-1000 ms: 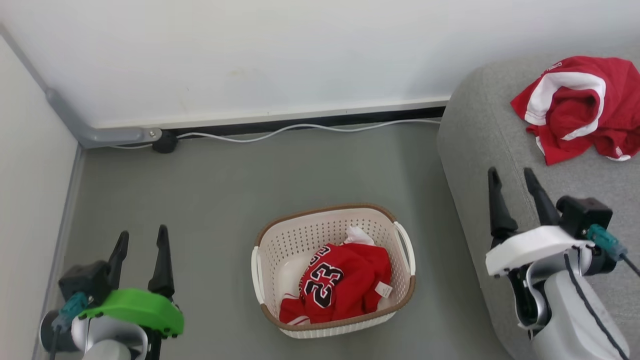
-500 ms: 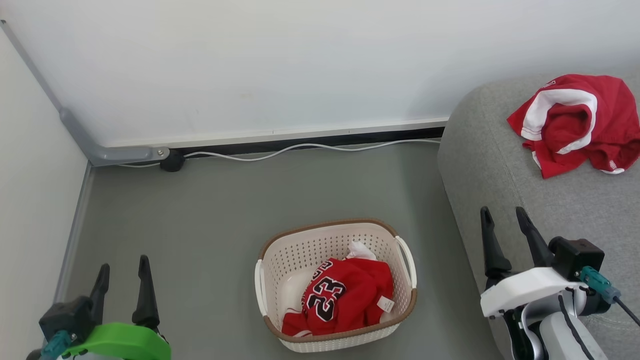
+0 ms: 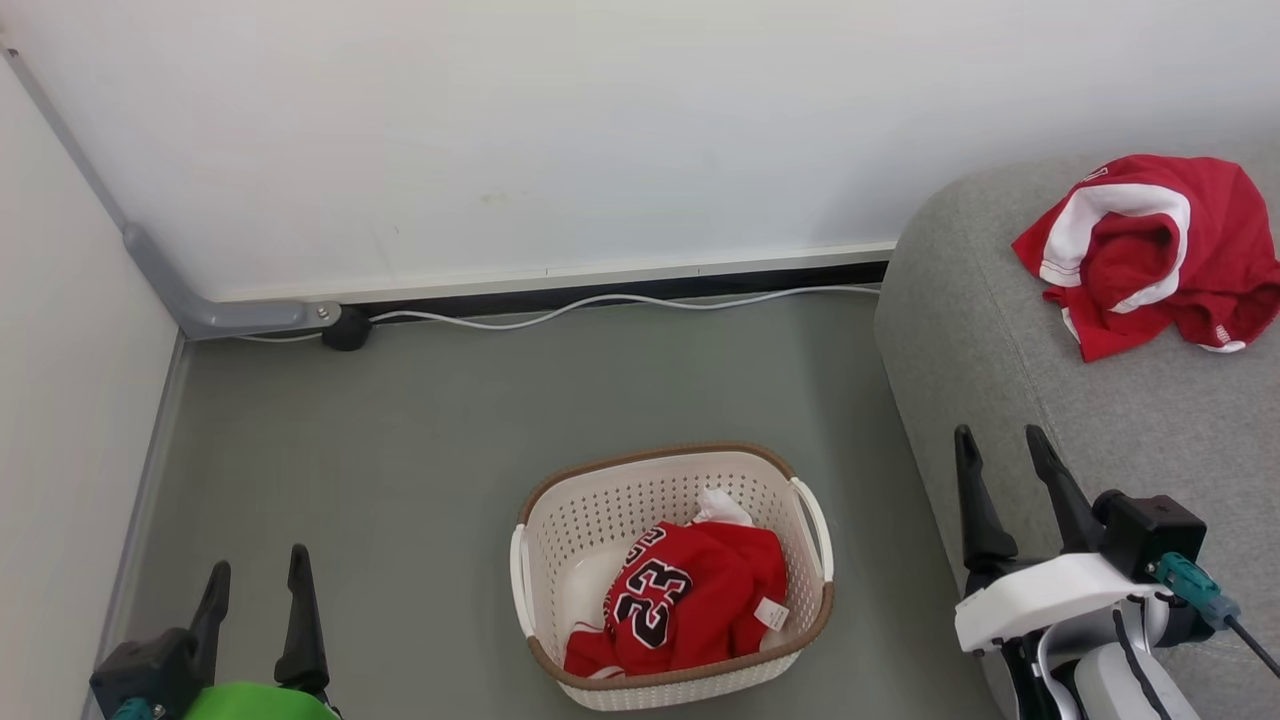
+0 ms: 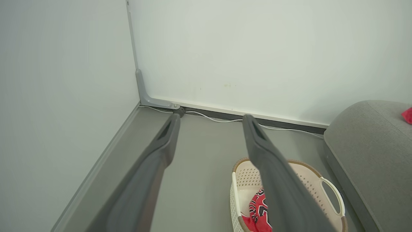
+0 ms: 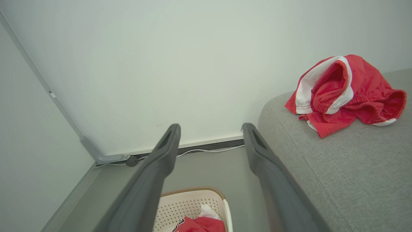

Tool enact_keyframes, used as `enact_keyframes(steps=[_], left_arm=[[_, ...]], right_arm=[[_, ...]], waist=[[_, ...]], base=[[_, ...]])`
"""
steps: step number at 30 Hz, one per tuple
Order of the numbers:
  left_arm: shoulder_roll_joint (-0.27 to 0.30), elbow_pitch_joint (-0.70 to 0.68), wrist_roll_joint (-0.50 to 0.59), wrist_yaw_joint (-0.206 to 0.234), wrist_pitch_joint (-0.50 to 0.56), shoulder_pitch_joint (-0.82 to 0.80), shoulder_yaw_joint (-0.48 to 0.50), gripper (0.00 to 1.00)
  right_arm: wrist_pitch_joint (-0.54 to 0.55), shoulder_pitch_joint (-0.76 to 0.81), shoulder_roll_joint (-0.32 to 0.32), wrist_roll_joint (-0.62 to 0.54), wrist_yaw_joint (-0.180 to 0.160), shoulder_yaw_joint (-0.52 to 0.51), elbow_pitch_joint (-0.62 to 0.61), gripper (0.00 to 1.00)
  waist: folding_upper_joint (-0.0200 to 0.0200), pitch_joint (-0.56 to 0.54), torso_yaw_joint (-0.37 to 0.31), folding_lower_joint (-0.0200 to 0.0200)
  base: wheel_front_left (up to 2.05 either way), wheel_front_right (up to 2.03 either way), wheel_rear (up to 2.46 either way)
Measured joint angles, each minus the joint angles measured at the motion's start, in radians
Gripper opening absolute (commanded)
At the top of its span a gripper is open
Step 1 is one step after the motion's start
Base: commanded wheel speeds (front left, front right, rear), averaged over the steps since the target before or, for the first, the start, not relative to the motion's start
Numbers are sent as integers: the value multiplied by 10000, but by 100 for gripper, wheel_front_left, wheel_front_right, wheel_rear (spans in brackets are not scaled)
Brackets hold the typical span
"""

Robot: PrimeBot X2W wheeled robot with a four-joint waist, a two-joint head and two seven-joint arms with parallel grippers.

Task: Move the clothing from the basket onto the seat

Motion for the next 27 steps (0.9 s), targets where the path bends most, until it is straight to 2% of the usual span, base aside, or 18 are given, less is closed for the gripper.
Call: enact_keyframes(steps=[27], left_arm=[[-21, -345, 364, -144, 0, 332, 144, 100]], right_arm=[[-2, 384, 44, 6, -265, 71, -830, 100]], waist=[[0, 400, -50, 0]], base=[[0, 0, 0]])
